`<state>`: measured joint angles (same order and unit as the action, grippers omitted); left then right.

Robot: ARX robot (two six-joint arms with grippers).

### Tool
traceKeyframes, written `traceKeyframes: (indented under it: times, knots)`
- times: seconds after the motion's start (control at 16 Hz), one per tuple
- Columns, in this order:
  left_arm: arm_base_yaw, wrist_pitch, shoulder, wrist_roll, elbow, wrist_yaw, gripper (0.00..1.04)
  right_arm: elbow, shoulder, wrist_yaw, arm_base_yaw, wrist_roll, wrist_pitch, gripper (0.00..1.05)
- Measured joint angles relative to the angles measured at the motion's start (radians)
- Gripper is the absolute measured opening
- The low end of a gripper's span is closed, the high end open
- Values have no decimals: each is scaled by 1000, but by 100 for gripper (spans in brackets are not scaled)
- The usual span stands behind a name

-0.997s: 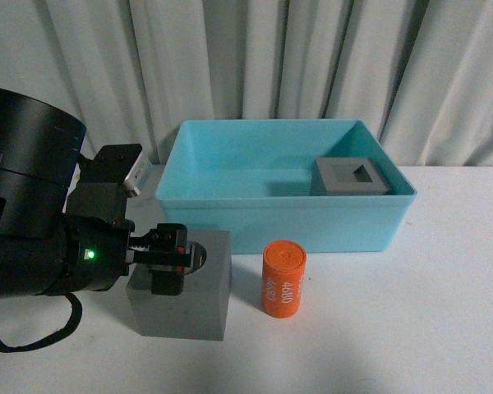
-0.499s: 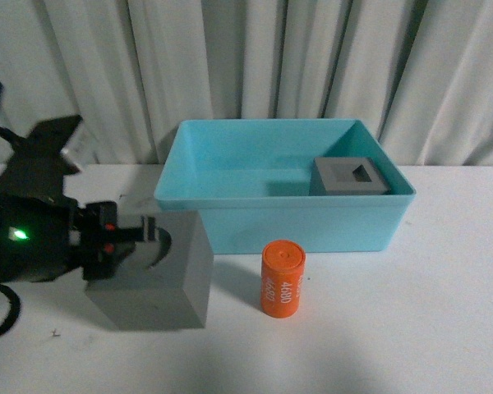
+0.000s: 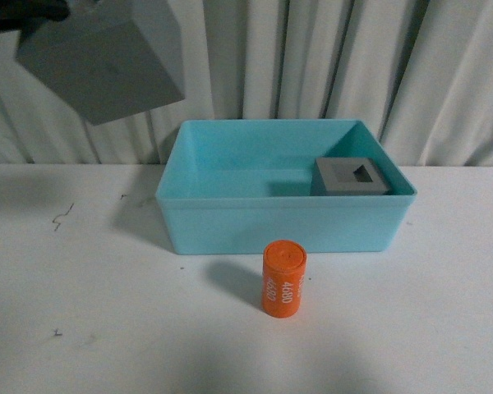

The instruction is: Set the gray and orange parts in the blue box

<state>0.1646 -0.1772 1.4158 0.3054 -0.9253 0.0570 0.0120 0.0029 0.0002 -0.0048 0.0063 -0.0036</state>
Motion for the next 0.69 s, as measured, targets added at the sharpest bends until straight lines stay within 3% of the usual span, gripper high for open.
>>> traceKeyframes:
  times: [0.31,0.69]
  knots:
    - [131,-23,350,-71,-256,-17,20,0,0,0,0,0,0,98]
    - [164,-22,588,-120,-380,-64,20,0,0,0,0,0,0,98]
